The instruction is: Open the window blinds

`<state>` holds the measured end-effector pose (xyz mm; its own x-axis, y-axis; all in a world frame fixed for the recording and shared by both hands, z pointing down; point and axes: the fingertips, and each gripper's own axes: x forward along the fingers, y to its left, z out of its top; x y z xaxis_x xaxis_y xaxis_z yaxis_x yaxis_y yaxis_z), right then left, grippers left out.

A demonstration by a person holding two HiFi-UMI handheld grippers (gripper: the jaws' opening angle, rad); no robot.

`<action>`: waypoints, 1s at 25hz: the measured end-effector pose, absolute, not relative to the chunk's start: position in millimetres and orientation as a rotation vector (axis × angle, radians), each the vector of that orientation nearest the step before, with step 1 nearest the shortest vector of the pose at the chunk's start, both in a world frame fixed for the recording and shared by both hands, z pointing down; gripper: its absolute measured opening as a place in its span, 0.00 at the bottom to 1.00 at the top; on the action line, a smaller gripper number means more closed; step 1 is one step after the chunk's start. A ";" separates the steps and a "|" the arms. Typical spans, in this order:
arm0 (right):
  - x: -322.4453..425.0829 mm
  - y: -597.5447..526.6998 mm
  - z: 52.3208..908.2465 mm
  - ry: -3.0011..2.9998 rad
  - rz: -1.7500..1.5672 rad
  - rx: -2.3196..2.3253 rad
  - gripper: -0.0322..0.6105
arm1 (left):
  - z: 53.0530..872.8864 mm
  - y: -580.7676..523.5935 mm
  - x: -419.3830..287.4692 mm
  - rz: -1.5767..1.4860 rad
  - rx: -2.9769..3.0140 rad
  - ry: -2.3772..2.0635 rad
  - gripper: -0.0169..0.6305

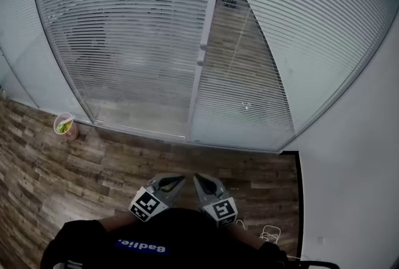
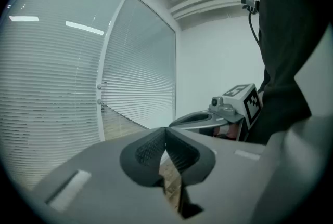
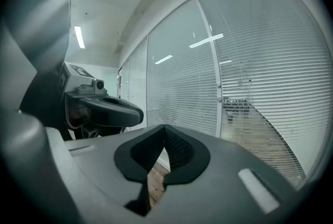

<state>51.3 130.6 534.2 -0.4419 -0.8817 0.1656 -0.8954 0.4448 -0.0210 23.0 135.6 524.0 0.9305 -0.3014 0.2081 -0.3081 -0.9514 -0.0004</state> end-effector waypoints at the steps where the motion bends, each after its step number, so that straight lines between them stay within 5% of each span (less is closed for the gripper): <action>1: 53.4 129.8 536.5 -2.556 0.157 1.580 0.05 | 524.1 135.0 24.4 0.321 3.054 -0.482 0.03; 25: 87.7 142.4 542.9 -2.612 0.144 1.535 0.05 | 531.4 150.7 59.5 0.388 3.020 -0.568 0.03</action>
<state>87.7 142.4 542.9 -0.4832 -0.8640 0.1413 -0.8743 0.4846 -0.0266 59.5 150.7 531.4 0.9013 -0.3518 0.2526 -0.3630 -0.9318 -0.0026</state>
